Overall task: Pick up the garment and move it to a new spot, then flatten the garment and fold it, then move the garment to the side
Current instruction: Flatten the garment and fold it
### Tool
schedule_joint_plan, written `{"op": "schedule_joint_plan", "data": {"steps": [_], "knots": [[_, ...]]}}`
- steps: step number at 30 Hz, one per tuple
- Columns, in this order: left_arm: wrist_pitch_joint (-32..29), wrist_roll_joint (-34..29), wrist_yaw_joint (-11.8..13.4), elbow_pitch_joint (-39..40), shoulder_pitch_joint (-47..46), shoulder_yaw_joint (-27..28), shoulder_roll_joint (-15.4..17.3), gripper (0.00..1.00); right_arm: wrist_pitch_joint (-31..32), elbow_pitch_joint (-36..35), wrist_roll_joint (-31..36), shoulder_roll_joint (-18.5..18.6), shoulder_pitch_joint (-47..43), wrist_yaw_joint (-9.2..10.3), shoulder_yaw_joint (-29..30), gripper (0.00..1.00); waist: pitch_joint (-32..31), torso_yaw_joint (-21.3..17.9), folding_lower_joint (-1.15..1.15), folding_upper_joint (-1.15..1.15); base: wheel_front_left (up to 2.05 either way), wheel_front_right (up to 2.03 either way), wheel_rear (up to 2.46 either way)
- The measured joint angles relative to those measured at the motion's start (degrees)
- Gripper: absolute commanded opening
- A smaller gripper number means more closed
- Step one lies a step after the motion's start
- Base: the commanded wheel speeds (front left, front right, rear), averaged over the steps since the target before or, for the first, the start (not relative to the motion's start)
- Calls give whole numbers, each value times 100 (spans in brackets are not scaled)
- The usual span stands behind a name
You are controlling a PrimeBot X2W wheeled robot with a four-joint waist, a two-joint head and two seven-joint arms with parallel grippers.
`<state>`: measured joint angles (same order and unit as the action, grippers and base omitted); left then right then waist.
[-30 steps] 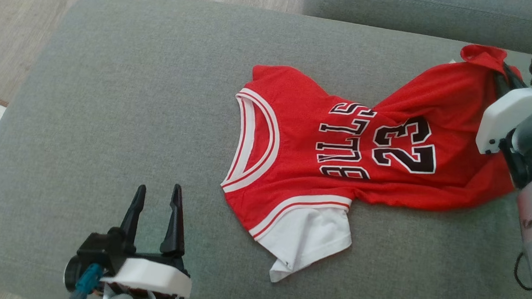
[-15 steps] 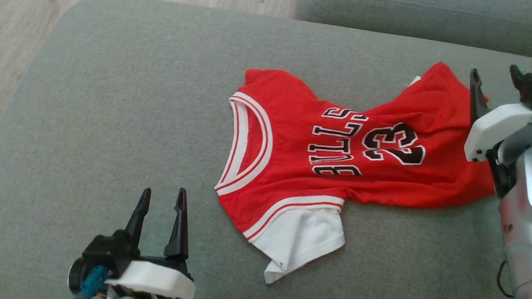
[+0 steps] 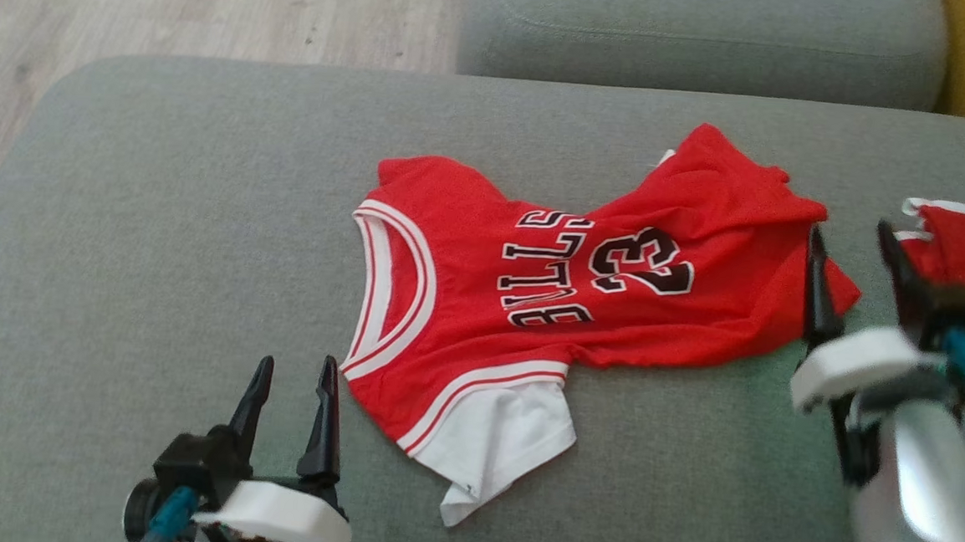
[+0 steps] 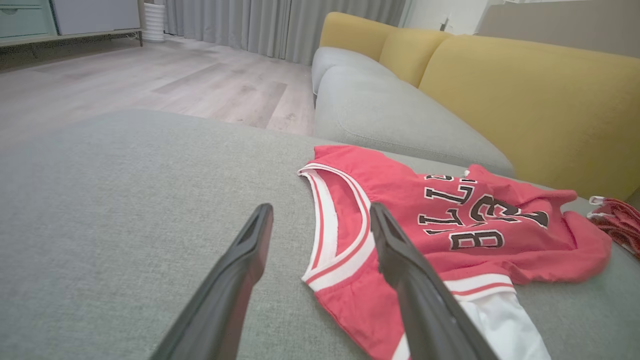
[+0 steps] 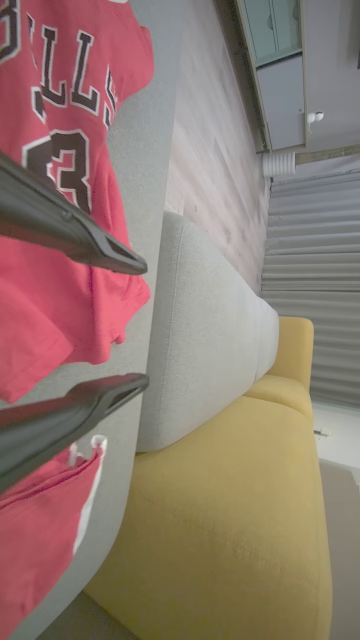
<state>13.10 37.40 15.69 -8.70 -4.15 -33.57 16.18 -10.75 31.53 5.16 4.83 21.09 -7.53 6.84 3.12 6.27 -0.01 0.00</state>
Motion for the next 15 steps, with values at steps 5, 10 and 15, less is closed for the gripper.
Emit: {"op": "schedule_joint_plan", "data": {"steps": [5, 10, 15], "knots": [[-253, 91, -32, -314, 3, -178, -19, 100, 187, -1145, -41, -142, -976, 0, -66, 100, -25, -186, 0, 0, 0, 0, 0], [-441, 97, -154, -684, -39, -248, -52, 100, 367, -1827, -305, -194, -1427, 0, -201, 100, 49, -290, 0, 0, 0, 0, 0], [-677, 219, -305, -1245, -289, -358, -166, 100, 565, -2447, -565, -211, -1729, 0, -405, 100, 192, -436, 0, 0, 0, 0, 0]]}}
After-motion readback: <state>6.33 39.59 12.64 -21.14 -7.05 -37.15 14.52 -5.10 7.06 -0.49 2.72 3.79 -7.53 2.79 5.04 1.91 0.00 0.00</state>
